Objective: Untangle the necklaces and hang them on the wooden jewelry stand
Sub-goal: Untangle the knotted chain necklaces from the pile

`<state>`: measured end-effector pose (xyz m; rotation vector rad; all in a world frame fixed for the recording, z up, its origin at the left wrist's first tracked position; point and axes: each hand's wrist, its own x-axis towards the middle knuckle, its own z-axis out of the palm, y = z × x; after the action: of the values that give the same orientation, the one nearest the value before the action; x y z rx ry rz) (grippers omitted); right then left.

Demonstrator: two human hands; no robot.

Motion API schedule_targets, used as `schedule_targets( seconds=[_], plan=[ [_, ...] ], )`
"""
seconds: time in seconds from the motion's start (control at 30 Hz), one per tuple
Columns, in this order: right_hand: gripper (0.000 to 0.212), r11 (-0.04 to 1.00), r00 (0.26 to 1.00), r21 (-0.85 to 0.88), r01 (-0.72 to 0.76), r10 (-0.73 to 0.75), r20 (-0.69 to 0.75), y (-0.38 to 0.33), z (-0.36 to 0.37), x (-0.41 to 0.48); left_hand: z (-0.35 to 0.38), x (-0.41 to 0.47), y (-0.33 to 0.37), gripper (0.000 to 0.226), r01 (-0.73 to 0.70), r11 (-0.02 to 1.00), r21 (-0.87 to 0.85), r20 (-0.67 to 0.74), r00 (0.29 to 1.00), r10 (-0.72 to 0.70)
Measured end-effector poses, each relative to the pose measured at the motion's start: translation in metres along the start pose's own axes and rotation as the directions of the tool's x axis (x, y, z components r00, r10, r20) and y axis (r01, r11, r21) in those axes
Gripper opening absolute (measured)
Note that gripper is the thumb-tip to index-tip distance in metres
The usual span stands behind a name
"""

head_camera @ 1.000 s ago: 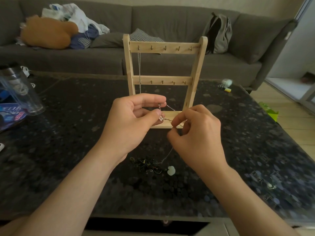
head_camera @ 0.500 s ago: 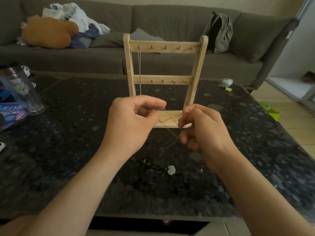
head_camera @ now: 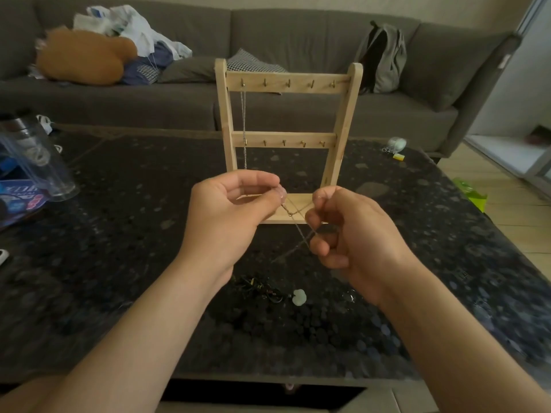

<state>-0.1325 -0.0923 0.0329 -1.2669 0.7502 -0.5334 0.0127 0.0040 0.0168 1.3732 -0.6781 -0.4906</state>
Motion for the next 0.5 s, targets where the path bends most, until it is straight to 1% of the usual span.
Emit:
schedule_targets(
  seconds=[0.07,0.17,0.3,0.4,0.47,0.5],
  plan=[
    [0.027,1.0,1.0,-0.021,-0.006,0.006,-0.015,0.0009,0.0021,-0.0004,0.0038,-0.0011,-0.0011,0.015,0.046,0.995,-0.09,0.001,0.999,-0.046],
    [0.027,0.999,0.998,-0.014,-0.028,0.027,-0.059,0.0023,0.0055,-0.0011,0.0072,0.0,-0.0016,0.016,0.129,0.967,-0.218,0.051,0.991,-0.12],
    [0.025,0.996,0.989,0.054,-0.068,0.074,-0.124,0.0032,0.0077,-0.0024,0.0076,0.0023,0.0008,0.015,0.25,0.909,-0.332,0.129,0.967,-0.219],
    [0.024,0.994,0.983,0.074,-0.084,0.095,-0.159,0.0044,0.0075,-0.0013,0.0072,0.003,0.0042,0.011,0.332,0.839,-0.431,0.189,0.943,-0.276],
    [0.023,0.993,0.979,0.073,-0.092,0.103,-0.174,0.0065,0.0067,0.0013,0.0063,0.0043,0.0056,0.008,0.353,0.817,-0.456,0.218,0.934,-0.282],
    [0.023,0.993,0.978,0.066,-0.095,0.106,-0.18,0.0077,0.0057,0.0029,0.0056,0.0055,0.0055,0.007,0.349,0.826,-0.442,0.212,0.936,-0.282]
  ],
)
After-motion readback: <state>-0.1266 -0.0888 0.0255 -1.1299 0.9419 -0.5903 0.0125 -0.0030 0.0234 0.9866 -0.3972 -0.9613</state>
